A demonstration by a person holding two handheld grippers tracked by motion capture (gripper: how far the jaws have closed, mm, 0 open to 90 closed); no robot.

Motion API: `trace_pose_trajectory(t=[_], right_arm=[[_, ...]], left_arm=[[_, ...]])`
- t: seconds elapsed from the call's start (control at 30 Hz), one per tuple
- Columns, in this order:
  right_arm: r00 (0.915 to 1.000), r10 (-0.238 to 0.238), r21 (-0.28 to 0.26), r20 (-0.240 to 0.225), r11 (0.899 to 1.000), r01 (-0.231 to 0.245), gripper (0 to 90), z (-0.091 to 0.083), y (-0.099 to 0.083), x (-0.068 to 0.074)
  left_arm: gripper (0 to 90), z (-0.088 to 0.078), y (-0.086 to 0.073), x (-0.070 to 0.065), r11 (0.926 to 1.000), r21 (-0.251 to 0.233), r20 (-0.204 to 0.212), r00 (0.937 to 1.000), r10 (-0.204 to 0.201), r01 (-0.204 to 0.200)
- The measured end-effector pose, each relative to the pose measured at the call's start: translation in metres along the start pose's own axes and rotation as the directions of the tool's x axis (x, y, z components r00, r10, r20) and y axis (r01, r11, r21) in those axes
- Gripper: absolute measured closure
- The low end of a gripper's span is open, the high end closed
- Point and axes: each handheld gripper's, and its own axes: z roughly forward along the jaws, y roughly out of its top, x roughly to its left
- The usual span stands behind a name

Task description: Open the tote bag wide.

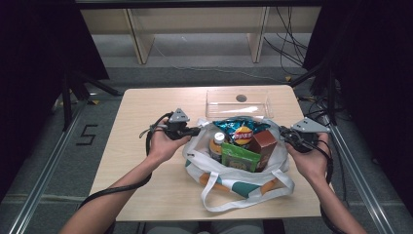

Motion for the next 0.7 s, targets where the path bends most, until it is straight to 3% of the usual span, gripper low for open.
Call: trace_pose_trajectory(t=[0.07, 0.13, 0.17, 0.3, 0.47, 0.7], right_arm=[[0.9987, 0.049, 0.028, -0.015, 0.998, -0.048, 87.6, 0.002, -0.004, 0.001], [0.9995, 0.026, 0.021, -0.02, 0.999, -0.026, 87.7, 0.005, -0.007, -0.003], [0.9981, 0.059, 0.041, -0.018, 0.997, -0.058, 87.6, 0.005, -0.007, 0.0], [0.9999, 0.011, 0.013, -0.007, 1.0, -0.011, 87.7, 0.01, -0.011, -0.004], [0.9995, 0.03, 0.047, -0.012, 0.998, -0.03, 87.7, 0.015, -0.016, -0.003], [0.9994, 0.023, 0.07, -0.024, 0.997, -0.021, 87.6, 0.022, -0.024, -0.005]], left_arm=[[88.1, 0.003, -0.002, 0.001, 1.0, 0.006, 0.001, 1.0, -0.003, 0.003], [88.1, 0.006, -0.004, 0.002, 0.9999, 0.009, -0.008, 0.9999, -0.007, 0.007], [88.1, 0.007, -0.005, 0.003, 0.9999, 0.011, -0.008, 0.9999, -0.009, 0.01], [88.1, 0.013, -0.009, 0.005, 0.9998, 0.013, -0.019, 0.9997, -0.017, 0.018], [88.1, 0.02, -0.014, 0.004, 0.9997, 0.019, -0.03, 0.9994, -0.017, 0.017], [88.1, 0.023, -0.017, 0.003, 0.9998, 0.02, -0.026, 0.9996, -0.01, 0.01]])
